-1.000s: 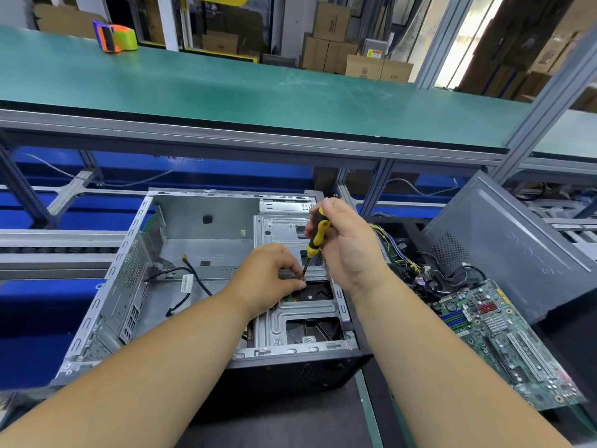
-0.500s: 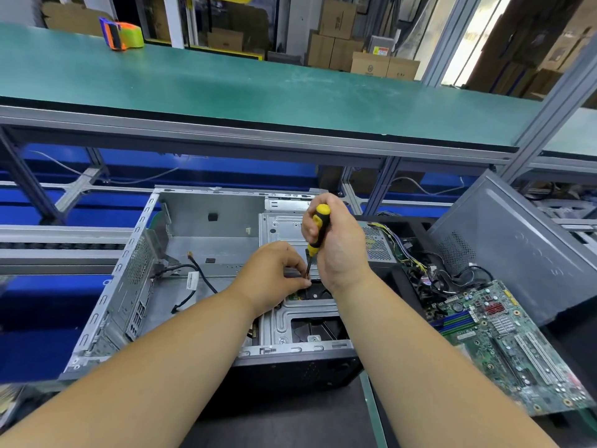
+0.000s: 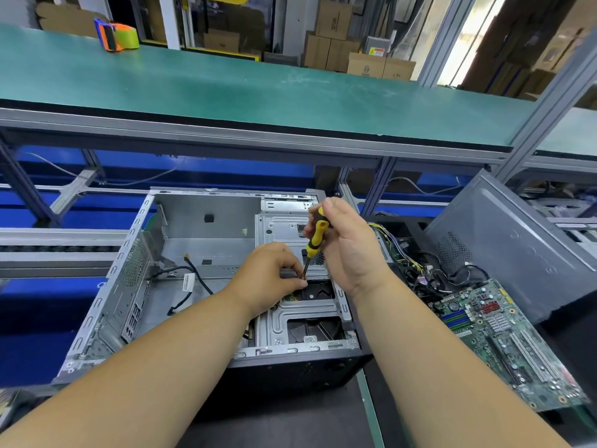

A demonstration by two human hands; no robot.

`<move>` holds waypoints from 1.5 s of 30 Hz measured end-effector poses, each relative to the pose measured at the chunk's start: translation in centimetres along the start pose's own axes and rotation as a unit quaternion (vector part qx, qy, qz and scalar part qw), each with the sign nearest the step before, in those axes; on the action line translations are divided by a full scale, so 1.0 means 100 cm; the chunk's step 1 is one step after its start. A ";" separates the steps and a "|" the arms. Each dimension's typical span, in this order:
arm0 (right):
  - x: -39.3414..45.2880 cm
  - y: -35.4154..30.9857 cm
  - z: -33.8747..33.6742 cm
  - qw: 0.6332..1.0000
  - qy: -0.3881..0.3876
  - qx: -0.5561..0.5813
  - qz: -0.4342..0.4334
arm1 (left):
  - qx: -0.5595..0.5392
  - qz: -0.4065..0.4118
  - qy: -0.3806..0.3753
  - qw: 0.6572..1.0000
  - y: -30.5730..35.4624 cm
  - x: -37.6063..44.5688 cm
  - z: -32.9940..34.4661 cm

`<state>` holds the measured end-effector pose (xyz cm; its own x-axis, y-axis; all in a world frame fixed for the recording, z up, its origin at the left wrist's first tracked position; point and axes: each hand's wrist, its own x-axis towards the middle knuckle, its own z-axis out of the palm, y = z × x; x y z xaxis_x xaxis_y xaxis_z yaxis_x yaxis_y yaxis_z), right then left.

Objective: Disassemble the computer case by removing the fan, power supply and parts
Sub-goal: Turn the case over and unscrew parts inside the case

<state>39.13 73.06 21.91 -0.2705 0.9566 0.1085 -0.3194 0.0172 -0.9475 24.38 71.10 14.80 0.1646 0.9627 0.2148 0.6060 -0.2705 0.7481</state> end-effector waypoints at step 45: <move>0.003 0.005 0.009 1.000 -0.010 0.011 -0.009 | 0.013 0.011 -0.010 1.000 0.003 -0.002 -0.004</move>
<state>38.04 73.13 21.72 -0.2833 0.9499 0.1319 -0.3448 0.0274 -0.9383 24.19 70.79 15.19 0.1937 0.9564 0.2184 0.6216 -0.2919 0.7269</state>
